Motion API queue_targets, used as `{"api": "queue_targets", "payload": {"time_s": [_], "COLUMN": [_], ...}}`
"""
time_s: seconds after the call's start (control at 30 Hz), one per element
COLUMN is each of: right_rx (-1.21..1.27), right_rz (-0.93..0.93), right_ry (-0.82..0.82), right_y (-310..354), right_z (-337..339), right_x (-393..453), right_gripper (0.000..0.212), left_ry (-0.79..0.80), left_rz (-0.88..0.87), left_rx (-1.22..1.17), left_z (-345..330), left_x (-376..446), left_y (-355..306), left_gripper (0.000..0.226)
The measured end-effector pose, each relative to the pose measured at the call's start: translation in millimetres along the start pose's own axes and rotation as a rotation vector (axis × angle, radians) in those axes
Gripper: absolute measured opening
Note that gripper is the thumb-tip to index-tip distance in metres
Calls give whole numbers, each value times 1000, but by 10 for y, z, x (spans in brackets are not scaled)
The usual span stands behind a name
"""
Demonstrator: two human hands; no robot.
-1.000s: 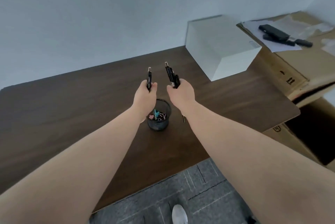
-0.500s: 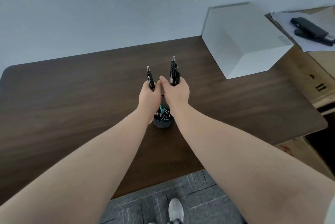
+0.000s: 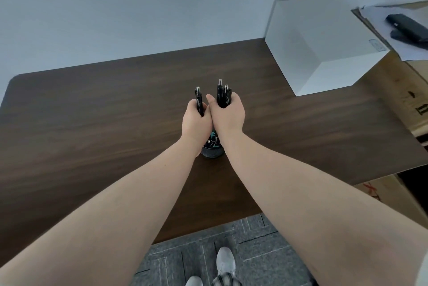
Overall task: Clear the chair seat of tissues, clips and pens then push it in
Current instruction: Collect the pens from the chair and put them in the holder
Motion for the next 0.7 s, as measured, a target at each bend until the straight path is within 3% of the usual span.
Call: {"api": "queue_targets", "payload": {"time_s": [0.2,0.5,0.7], "right_rx": [-75,-215,-248], "right_rz": [45,82,41], "right_ry": [8,81,63], "right_y": [23,141,120], "right_z": [43,188,493], "right_x": [-59,-147,-301], "right_gripper": [29,61,66], "left_ry": [-8,43,96], "left_rz": [-32,-162,-209], "left_rx": [66,371,452], "left_z": [8,57,-7], "left_x": [-61,-176,-315], "left_y": [-33,-312,-525], "left_gripper": [13,55,58]}}
Point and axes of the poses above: each hand's wrist, its own x-axis towards the middle knuckle, its own z-axis out of the back of the hand, y = z × x, the point moved 7 cm from there along x, towards the middle knuckle, and after that the axes turned 14 degrees about y, right-handed, at the moved point
